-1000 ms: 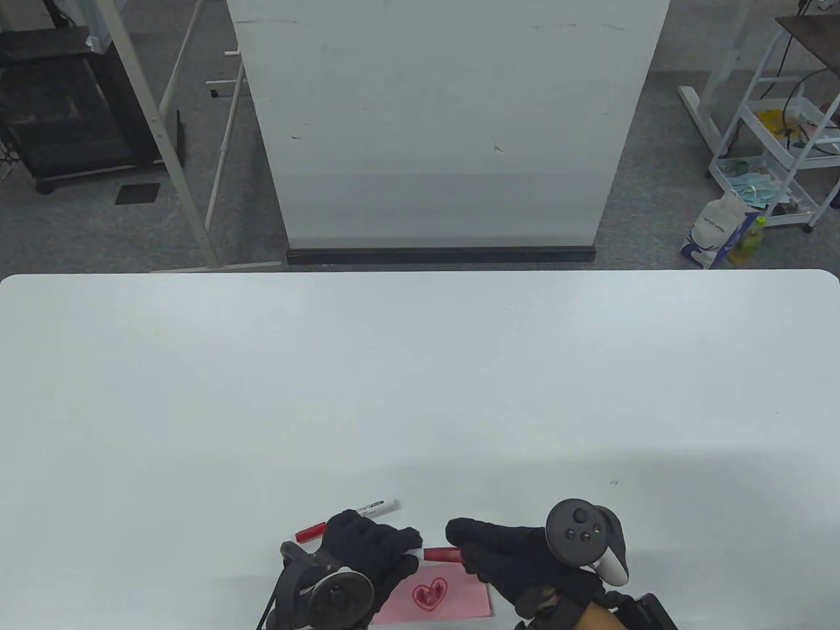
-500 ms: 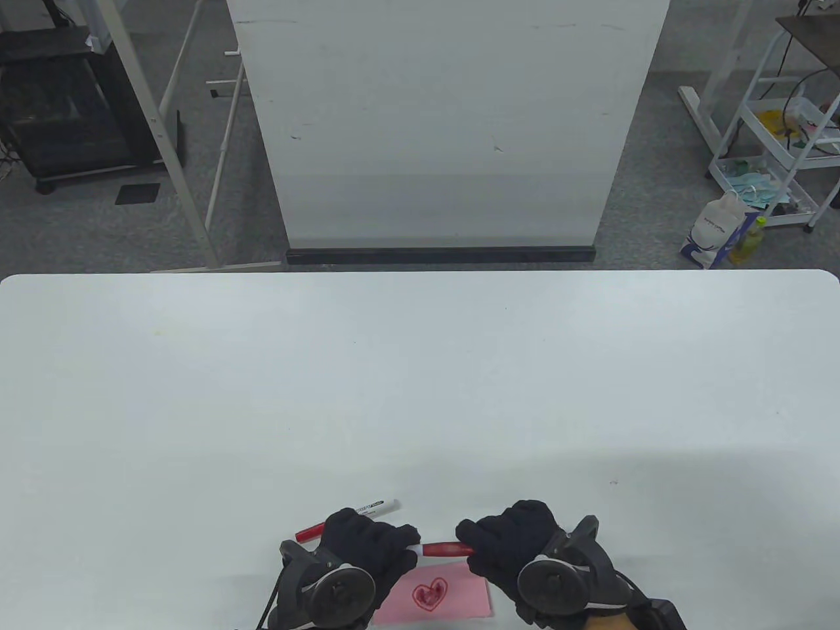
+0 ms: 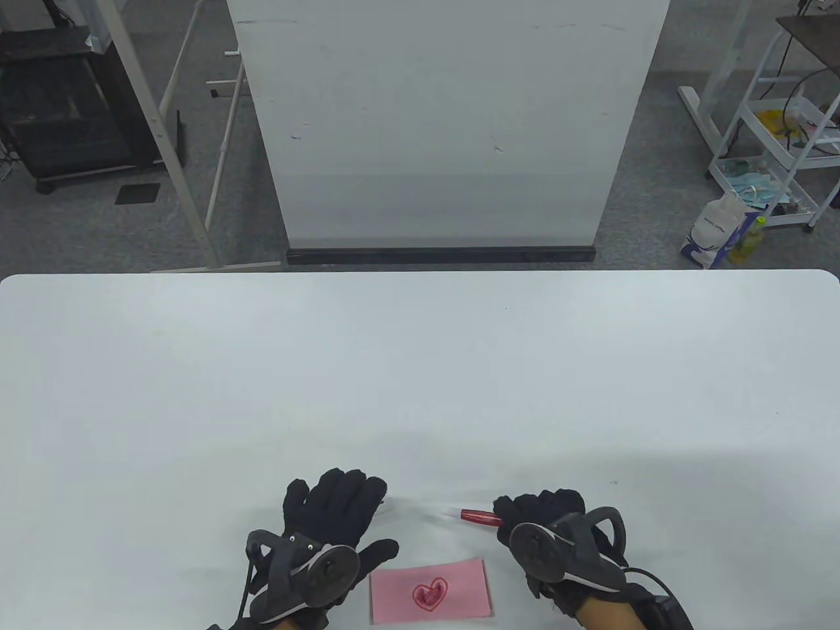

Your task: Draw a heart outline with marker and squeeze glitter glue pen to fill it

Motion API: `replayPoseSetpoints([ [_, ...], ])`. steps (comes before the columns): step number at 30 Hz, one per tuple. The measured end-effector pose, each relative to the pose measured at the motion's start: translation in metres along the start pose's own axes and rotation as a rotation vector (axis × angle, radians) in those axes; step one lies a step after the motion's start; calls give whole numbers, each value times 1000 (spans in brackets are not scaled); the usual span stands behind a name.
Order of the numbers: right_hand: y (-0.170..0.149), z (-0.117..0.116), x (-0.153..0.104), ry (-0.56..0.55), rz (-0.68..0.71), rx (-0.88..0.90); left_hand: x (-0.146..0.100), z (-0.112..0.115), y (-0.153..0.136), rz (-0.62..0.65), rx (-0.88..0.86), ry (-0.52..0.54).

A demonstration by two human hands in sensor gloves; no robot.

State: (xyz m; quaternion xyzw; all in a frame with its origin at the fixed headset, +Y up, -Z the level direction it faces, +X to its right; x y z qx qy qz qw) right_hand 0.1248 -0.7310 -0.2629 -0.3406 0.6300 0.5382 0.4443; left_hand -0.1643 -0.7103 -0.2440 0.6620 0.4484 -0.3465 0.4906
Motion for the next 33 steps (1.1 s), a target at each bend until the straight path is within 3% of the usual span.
replayPoseSetpoints([
  [5, -12, -13, 4, 92, -123, -48, 1, 1, -12, -42, 7, -22],
  [15, -20, -21, 6, 145, -205, -198, 0, -1, -18, -73, 16, -22],
  [19, -25, -22, 3, 192, -260, -159, -1, 0, -19, -80, 31, -57],
  [33, -59, -11, -8, 163, -411, -68, -4, 5, -25, -118, 29, -122],
])
Point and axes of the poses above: the tracker on the back of each hand, its own y axis roughly to the thumb side, its own x axis roughly from the wrist to the fingertips, z = x × y, the point moved 2 cm from there along x, roughly from the wrist to the fingertips, and after that the axes turned 9 degrees about x, right-handed, at the moved point
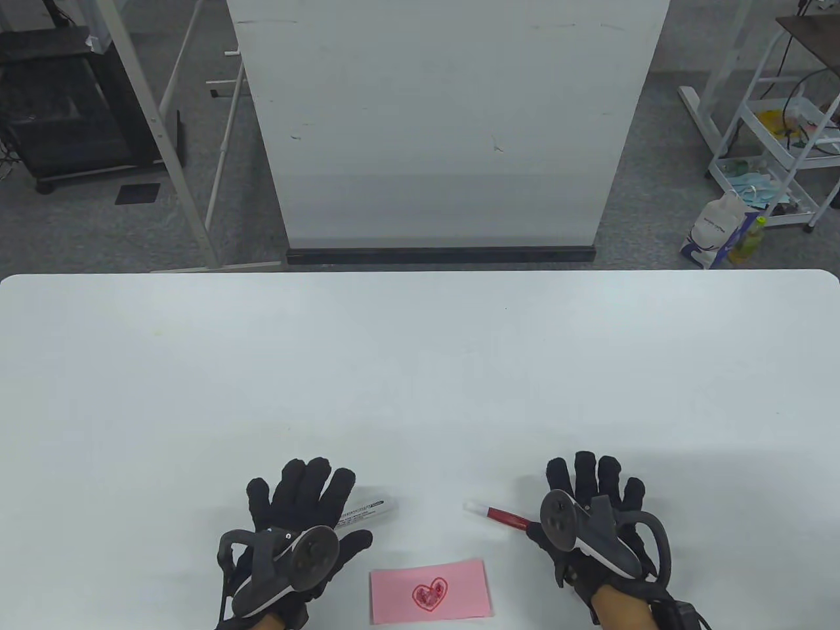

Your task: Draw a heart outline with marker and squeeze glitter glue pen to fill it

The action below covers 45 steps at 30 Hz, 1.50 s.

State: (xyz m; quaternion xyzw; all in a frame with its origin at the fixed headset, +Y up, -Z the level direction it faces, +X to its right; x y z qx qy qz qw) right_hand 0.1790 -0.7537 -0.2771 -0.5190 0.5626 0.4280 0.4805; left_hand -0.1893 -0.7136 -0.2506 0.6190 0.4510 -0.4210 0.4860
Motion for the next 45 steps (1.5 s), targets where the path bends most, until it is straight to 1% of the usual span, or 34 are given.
replayPoseSetpoints([
  [8, -1, -1, 1, 7, -8, 1, -1, 1, 2, 10, 10, -20],
  [19, -2, -3, 1, 51, -14, 43, -1, 3, 4, 12, 12, -47],
  [28, -4, -4, 2, 81, -19, 63, -1, 5, 7, 21, 15, -53],
  [45, -4, -5, 2, 99, -13, 78, 0, 7, 10, 27, 21, -65],
])
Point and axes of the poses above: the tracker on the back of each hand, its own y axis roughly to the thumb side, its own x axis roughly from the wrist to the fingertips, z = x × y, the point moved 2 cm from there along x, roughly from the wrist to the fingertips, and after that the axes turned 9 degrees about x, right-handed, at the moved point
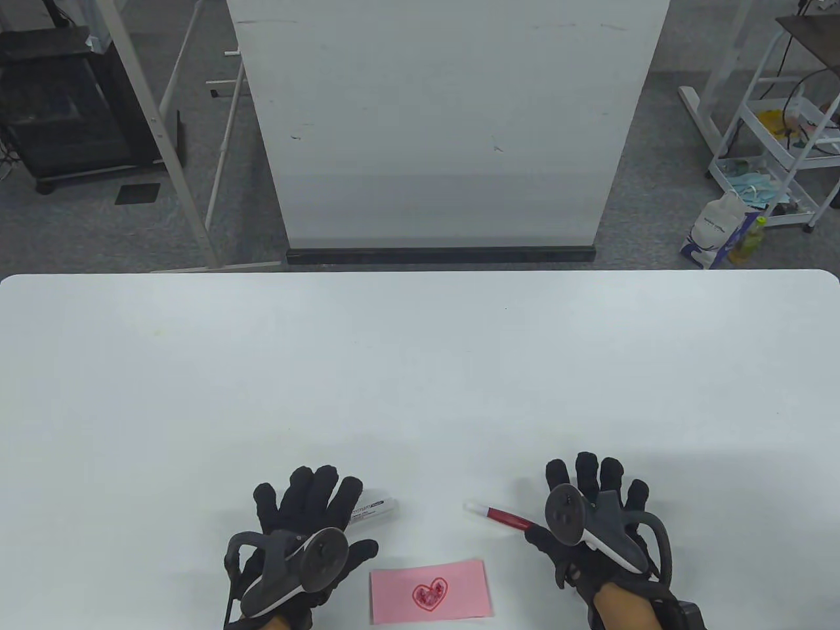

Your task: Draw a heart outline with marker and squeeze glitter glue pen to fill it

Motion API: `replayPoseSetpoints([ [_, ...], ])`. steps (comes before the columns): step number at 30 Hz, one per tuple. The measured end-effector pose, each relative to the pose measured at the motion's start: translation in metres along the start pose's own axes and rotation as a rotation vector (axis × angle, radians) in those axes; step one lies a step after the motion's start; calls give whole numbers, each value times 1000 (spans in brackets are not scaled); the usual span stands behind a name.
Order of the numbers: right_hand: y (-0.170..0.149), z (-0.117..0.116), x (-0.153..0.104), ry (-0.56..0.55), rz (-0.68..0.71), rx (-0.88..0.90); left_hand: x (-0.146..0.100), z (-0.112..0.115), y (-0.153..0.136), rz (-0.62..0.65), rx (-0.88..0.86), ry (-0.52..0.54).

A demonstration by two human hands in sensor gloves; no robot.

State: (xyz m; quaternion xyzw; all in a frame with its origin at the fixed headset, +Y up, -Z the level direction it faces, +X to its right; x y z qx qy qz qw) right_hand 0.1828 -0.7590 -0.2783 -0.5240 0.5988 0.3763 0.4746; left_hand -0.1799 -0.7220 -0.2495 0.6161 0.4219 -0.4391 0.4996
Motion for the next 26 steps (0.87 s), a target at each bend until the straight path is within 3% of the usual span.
replayPoseSetpoints([
  [26, 6, -2, -1, 28, 21, 6, 0, 2, 3, 10, 5, -16],
])
Point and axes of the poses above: the tracker on the back of each hand, its own y axis roughly to the thumb side, its own x axis roughly from the wrist to the fingertips, z = x × y, the point moved 2 cm from there along x, roughly from the wrist to the fingertips, and after that the axes turned 9 degrees about x, right-handed, at the moved point
